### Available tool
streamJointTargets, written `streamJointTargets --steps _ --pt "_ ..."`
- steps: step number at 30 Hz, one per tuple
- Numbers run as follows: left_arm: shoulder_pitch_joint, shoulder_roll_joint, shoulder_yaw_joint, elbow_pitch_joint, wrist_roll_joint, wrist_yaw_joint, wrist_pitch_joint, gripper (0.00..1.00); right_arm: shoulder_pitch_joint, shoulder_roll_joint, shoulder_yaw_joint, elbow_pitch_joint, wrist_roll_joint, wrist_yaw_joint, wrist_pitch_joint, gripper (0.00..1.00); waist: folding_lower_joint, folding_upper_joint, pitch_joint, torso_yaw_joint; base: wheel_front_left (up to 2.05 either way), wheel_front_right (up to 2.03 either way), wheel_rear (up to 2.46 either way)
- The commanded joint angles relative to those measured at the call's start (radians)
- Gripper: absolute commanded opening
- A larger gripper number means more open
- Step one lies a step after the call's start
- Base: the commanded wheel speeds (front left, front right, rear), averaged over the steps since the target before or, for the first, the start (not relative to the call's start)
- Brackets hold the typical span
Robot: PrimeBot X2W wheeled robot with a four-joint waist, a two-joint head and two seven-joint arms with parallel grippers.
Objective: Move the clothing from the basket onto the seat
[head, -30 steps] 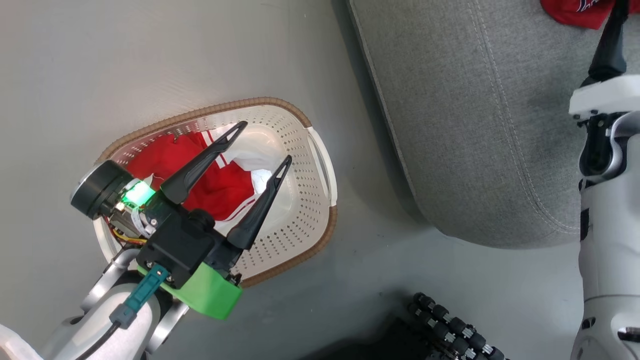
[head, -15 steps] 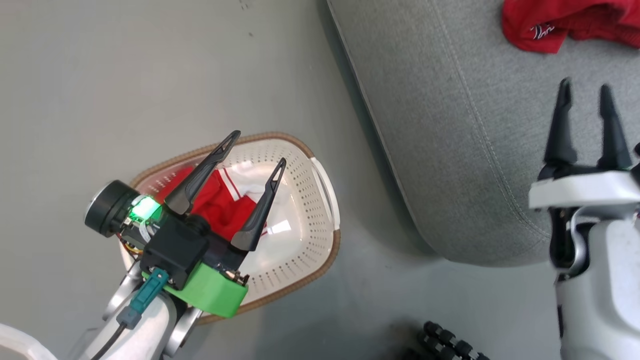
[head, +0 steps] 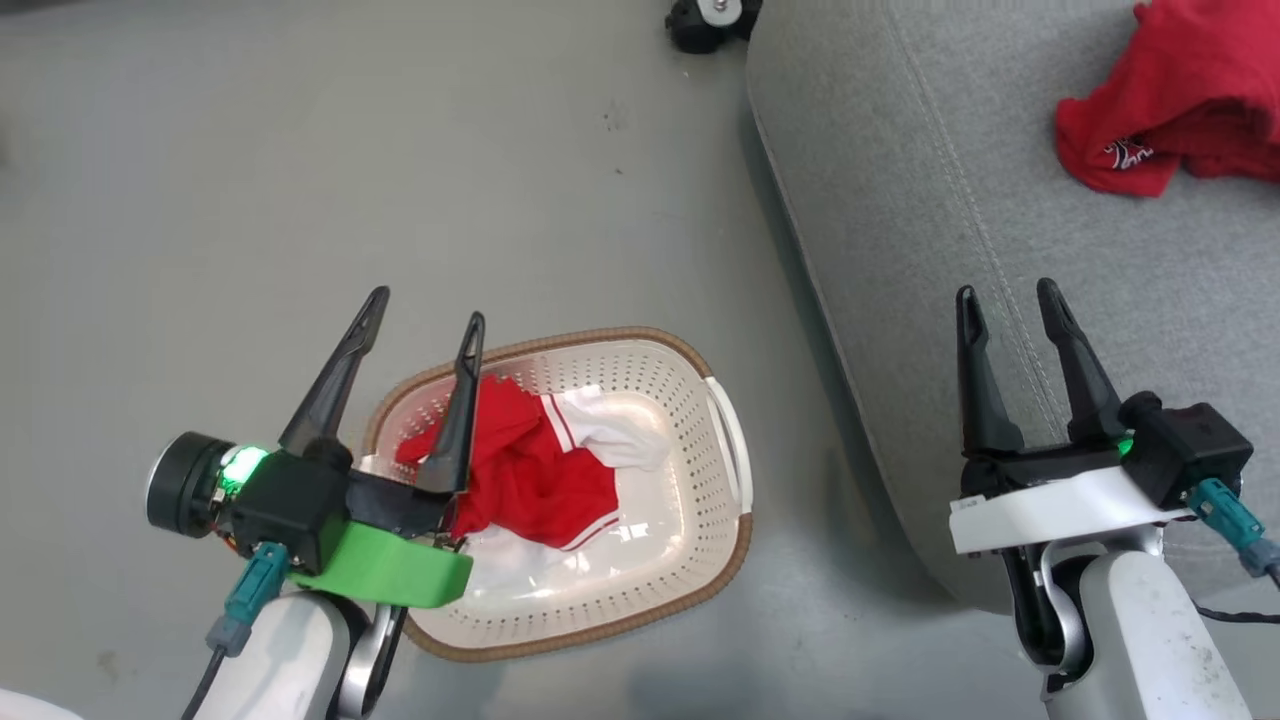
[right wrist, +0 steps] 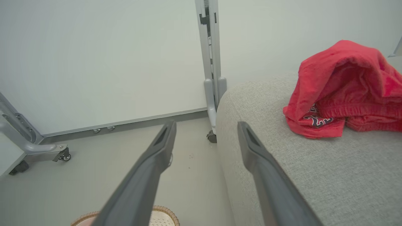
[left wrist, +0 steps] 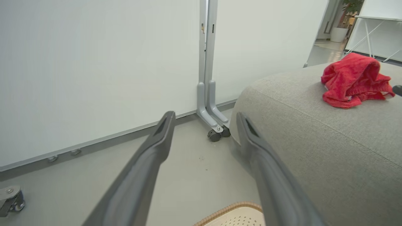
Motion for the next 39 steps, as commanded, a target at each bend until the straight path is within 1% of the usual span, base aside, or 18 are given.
streamJointTargets --steps 1,5,8,10,16,21,28,39 --pt "0.024 -0.008 0.020 0.010 -0.008 0.012 -0.006 1.00 0.022 -0.003 0.004 -0.006 -0.014 0.000 -0.003 1.00 0.0001 0.0000 -0.071 0.080 0.00 0.00 0.00" --pt "0.059 -0.034 0.084 0.019 -0.019 0.032 -0.009 1.00 0.046 -0.003 0.015 -0.011 -0.038 0.000 -0.002 1.00 0.0001 0.0000 -0.101 0.123 0.00 0.00 0.00" --pt "0.096 -0.054 0.138 0.015 -0.011 0.035 -0.009 1.00 0.062 -0.003 0.015 -0.018 -0.054 0.000 0.007 1.00 0.0001 0.0000 -0.123 0.152 0.00 0.00 0.00" --pt "0.125 -0.063 0.176 0.021 0.002 0.028 -0.009 1.00 0.075 -0.003 0.010 -0.025 -0.061 0.000 0.017 1.00 0.0001 0.0000 -0.142 0.170 0.00 0.00 0.00" --pt "0.203 -0.100 0.268 0.031 0.025 0.006 -0.009 1.00 0.119 -0.003 -0.005 -0.048 -0.074 0.000 0.046 1.00 0.0001 0.0000 -0.194 0.197 0.00 0.00 0.00" --pt "0.258 -0.139 0.319 0.049 0.044 -0.023 -0.009 1.00 0.162 -0.003 -0.008 -0.056 -0.079 0.000 0.070 1.00 0.0001 0.0000 -0.248 0.200 0.00 0.00 0.00" --pt "0.336 -0.185 0.363 0.079 0.071 -0.063 -0.009 1.00 0.227 -0.003 -0.006 -0.072 -0.071 0.000 0.104 1.00 0.0001 0.0000 -0.316 0.194 0.00 0.00 0.00" --pt "0.373 -0.227 0.402 0.128 0.103 -0.106 -0.008 1.00 0.268 -0.003 0.005 -0.100 -0.071 0.000 0.137 1.00 0.0001 0.0000 -0.344 0.196 0.00 0.00 0.00"
